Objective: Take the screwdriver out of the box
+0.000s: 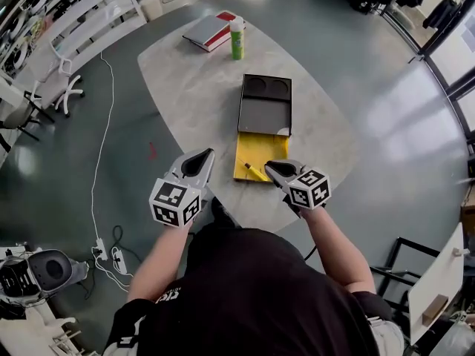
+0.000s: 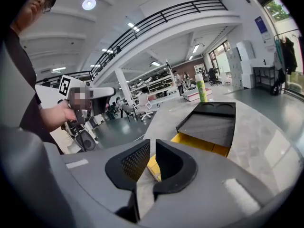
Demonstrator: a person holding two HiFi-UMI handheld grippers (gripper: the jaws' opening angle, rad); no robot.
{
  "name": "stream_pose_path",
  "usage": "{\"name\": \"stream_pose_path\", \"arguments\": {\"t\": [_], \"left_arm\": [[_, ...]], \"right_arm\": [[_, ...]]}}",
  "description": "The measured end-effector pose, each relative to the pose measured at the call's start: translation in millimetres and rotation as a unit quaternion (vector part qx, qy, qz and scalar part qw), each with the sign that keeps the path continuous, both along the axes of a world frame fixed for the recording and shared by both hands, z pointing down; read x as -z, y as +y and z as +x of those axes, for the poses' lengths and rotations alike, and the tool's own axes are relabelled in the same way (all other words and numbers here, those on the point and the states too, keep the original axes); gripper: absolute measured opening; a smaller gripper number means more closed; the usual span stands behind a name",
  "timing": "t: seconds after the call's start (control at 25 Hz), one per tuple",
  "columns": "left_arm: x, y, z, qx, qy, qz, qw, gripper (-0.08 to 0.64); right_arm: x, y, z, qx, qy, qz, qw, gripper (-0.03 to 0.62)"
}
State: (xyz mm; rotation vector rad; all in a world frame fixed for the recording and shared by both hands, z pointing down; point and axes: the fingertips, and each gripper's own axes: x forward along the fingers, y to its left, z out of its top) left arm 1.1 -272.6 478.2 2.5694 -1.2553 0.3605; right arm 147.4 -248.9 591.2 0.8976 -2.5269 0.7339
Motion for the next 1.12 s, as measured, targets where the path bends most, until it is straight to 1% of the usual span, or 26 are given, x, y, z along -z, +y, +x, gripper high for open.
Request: {"name": "stream_pose_path", "arguments": {"t": [0.12, 0.4, 0.68, 0.88, 1.12], "left_arm": [[-5.2, -18.7, 2.9, -0.011, 0.002, -0.002, 0.9999, 0.003], [-22.7, -47.5, 12.8, -0.040, 0.022, -0.029, 0.9986, 0.003], [-47.1, -54.3, 21.5, -0.058, 0.042, -0.055, 0.9959, 0.003], [-51.0, -55.1, 31.0, -0.076, 0.049, -0.060, 0.9941, 0.003], [-51.0, -57.9, 27.2, -0.086, 0.053, -0.061, 0.9930, 0.003]], "right_arm": [[-14.3, -9.3, -11.7, 0.013, 0.021, -0.012, 1.000, 0.051], [-43.0, -27.6, -24.1, 0.015, 0.054, -0.052, 0.997, 0.054], [-81.9, -21.9, -30.7, 0.047, 0.115, -0.097, 0.988, 0.064], [-107.6, -17.5, -38.2, 0.077, 0.158, -0.120, 0.977, 0.087], [-133.5, -14.0, -45.5, 0.112, 0.231, -0.128, 0.958, 0.110]]}}
